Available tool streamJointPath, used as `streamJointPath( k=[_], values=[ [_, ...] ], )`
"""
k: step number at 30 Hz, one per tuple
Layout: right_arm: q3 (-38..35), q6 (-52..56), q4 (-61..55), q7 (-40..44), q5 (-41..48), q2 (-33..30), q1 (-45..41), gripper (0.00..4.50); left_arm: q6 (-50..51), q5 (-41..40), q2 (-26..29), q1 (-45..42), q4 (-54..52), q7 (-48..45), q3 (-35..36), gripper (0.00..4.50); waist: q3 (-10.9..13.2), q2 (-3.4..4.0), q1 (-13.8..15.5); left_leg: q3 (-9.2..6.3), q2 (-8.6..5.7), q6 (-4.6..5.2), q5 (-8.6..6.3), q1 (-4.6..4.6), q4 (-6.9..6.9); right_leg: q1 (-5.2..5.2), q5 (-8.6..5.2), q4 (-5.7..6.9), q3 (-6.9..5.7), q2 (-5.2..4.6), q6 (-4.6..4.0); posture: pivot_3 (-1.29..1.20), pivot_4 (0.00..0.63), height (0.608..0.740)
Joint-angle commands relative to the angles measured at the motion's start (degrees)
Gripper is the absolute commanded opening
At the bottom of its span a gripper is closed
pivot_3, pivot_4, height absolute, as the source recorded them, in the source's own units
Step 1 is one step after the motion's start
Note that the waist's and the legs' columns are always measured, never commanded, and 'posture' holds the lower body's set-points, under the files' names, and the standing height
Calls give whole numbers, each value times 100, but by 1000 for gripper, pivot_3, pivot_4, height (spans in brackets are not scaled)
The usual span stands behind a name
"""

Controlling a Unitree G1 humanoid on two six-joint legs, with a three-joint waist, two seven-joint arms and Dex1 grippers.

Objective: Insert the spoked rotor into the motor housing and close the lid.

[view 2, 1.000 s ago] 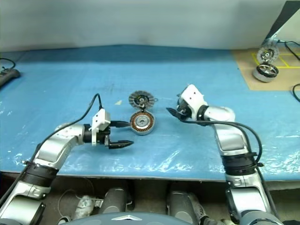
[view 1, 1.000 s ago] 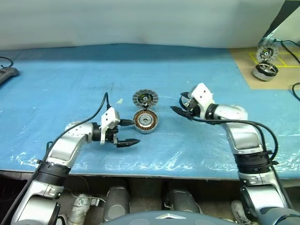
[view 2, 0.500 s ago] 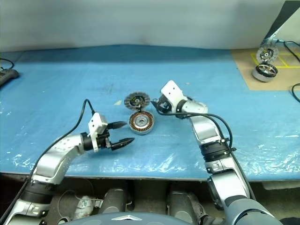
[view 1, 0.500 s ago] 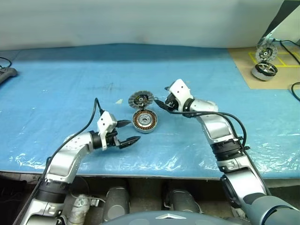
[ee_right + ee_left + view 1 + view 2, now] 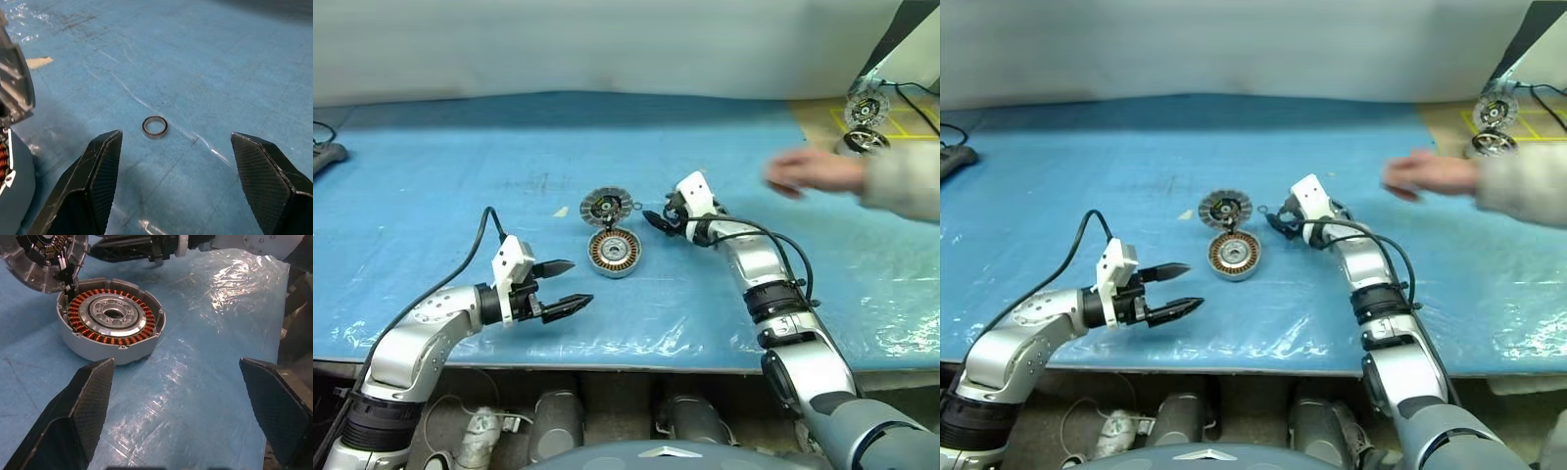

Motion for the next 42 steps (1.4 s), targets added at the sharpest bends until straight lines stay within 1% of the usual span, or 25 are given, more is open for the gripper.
streamJointPath(
  k=[1,2,5,10,13,16,22,27,31,38,42],
  values=[
    [-77,-156,278,17,121,113,-283,3730,-528,202,54,-69,554,-349,-68,4392,0,0,4,0,0,0,0,1,0,0,0,1,0,0,0,0,150,740],
    [-81,-191,314,4,108,128,-326,3730,-625,235,45,-106,709,-422,-80,4392,0,0,9,0,1,0,0,1,0,0,0,2,0,0,0,0,150,740],
    [-209,-34,-86,121,314,135,-373,3730,-1222,456,0,-270,1588,-804,-177,4392,1,1,21,1,-1,0,0,-3,1,-1,0,0,0,0,0,0,150,740],
    [-16,166,-661,316,282,-14,8,3730,-2052,758,-153,-556,2797,-1252,-283,4392,0,-1,35,1,0,0,0,-2,-2,0,0,-2,0,0,0,0,150,740],
    [21,267,-858,330,264,-73,186,3730,-2351,860,-255,-703,3233,-1390,-283,4392,0,0,73,2,1,0,0,2,-1,5,0,-3,-1,-1,0,0,150,740],
    [81,355,-1067,374,245,-150,337,3730,-2361,817,-199,-731,3218,-1510,-231,4392,0,0,73,3,1,0,0,6,0,6,0,2,0,-2,0,0,150,740],
    [85,448,-1242,331,276,-205,445,3730,-2022,670,-38,-701,2761,-1552,-155,4392,0,0,61,7,4,-1,-1,8,-2,4,0,2,1,-2,0,0,150,740],
    [99,480,-1279,330,256,-245,461,3730,-1808,666,-72,-660,2447,-1459,-194,4392,0,0,61,11,4,-1,0,2,-6,0,0,-4,1,-2,0,0,150,740],
    [147,464,-1320,367,238,-317,478,3730,-1809,749,-166,-700,2472,-1384,-263,4392,0,0,60,11,4,-1,0,3,-6,-1,0,-3,1,-2,0,0,150,740],
    [298,457,-1346,409,196,-331,558,3730,-2042,956,-359,-864,2880,-1356,-397,4392,0,0,61,12,3,-1,0,4,-6,0,0,-3,2,-2,0,0,150,740],
    [539,199,-1048,93,-139,-221,621,3730,-1819,909,-326,-924,2635,-1300,-392,4392,0,0,49,12,4,-1,0,5,-6,0,0,-3,2,-2,0,0,150,740]
  ],
)
